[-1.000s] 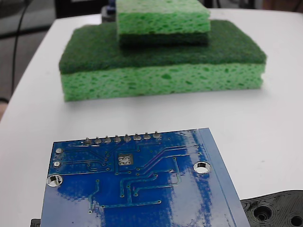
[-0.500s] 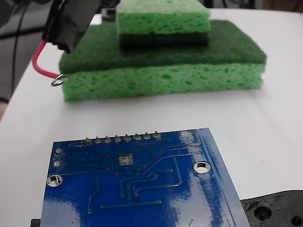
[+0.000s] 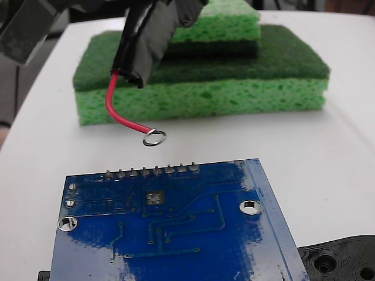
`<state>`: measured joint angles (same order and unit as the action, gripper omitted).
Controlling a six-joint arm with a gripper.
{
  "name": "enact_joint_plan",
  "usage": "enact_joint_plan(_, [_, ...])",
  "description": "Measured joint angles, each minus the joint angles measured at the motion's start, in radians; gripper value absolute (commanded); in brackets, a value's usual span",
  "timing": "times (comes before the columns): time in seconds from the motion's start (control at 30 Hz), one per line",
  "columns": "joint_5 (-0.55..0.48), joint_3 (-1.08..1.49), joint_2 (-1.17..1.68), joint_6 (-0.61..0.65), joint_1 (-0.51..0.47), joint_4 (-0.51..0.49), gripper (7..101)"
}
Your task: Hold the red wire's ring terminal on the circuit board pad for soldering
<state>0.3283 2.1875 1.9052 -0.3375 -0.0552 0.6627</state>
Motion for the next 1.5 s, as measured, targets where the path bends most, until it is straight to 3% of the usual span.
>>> enact_joint_plan(0.3, [-0.005, -0.006, -0.046, 0.014, -0.005, -0.015, 100.3])
enact_joint_plan(1.03, [0.048, -0.118, -0.107, 0.006, 0.043, 0.086, 100.3])
enact_joint_plan(1.5, [0.057, -0.117, -0.112, 0.002, 0.038, 0.092, 100.3])
